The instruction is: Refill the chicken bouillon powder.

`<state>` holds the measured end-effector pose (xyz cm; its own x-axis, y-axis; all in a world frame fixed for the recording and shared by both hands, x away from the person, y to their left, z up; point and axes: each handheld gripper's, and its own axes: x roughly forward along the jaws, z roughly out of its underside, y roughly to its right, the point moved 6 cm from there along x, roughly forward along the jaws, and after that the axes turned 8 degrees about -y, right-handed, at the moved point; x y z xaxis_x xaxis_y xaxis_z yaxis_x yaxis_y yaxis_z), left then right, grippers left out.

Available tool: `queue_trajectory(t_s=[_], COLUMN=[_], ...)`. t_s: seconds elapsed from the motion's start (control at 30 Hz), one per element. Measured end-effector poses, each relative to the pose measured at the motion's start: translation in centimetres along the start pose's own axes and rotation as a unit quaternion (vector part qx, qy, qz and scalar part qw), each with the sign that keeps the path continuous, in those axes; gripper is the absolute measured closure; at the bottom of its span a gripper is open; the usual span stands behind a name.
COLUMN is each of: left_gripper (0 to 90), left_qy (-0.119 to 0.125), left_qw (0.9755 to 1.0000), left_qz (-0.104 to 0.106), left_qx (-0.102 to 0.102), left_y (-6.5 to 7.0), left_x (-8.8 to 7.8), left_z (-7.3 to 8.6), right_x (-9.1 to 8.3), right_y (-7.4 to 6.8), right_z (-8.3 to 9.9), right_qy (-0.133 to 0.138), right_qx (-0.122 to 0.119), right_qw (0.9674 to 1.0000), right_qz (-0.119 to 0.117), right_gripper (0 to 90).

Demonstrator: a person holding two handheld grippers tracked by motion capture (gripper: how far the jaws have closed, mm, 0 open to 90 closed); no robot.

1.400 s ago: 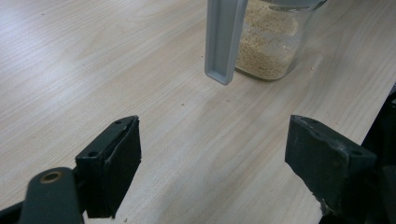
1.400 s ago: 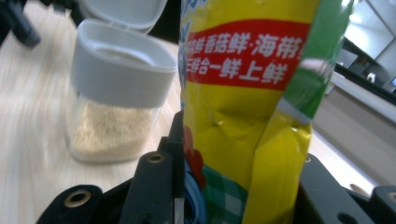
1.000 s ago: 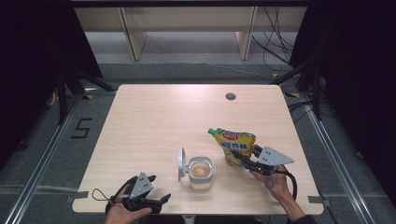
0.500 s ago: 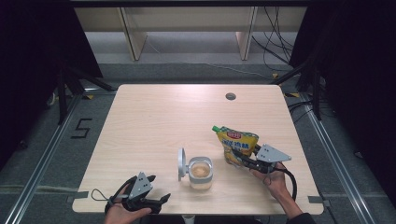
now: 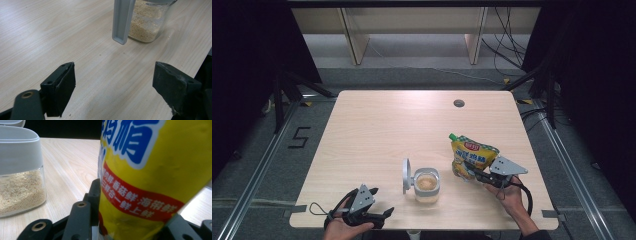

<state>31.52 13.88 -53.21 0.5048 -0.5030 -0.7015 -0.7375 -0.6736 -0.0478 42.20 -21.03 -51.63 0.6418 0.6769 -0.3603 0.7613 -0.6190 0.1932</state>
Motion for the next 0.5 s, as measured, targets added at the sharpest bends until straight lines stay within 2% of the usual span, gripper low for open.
queue_trajectory(t_s=[0.1,0.13,0.17,0.2,0.23,0.27,0.3,0.43,0.5], left_gripper=[17.9,17.9,17.9,17.9,17.9,17.9,17.9,17.9,17.9], left_qy=[0.000,0.001,0.000,0.000,0.000,0.004,-0.002,-0.001,-0.001], left_qw=[1.0000,1.0000,1.0000,1.0000,1.0000,1.0000,1.0000,1.0000,1.0000], left_qz=[0.000,0.000,0.002,0.001,0.003,0.004,0.003,0.001,0.002], left_qx=[0.000,-0.001,-0.002,-0.002,0.000,-0.002,0.003,0.002,0.003], left_y=[-0.03,-0.03,-0.03,-0.03,0.00,0.04,0.00,0.00,0.00], left_x=[-0.04,-0.05,-0.07,-0.08,-0.12,-0.05,-0.13,-0.05,-0.08], left_z=[0.02,0.01,0.02,0.01,0.01,-0.04,0.01,0.03,0.04], right_x=[-0.06,-0.06,-0.14,-0.18,-0.25,-0.27,-0.35,-0.35,-0.47], right_y=[0.12,0.12,0.08,0.10,0.03,0.30,0.33,0.12,0.00], right_z=[-0.06,-0.07,-0.01,0.01,-0.02,-0.04,-0.07,-0.23,-0.17], right_qy=[0.000,0.002,0.001,0.000,0.000,0.002,0.003,0.010,0.001], right_qx=[-0.007,-0.005,0.010,0.012,0.023,0.014,0.010,0.022,0.023], right_qw=[1.0000,1.0000,0.9999,0.9999,0.9997,0.9999,0.9999,0.9997,0.9996], right_qz=[0.000,-0.002,0.009,0.009,0.007,0.005,-0.002,-0.005,-0.012], right_gripper=[63.7,63.2,62.3,60.9,59.7,58.3,56.8,52.2,49.1])
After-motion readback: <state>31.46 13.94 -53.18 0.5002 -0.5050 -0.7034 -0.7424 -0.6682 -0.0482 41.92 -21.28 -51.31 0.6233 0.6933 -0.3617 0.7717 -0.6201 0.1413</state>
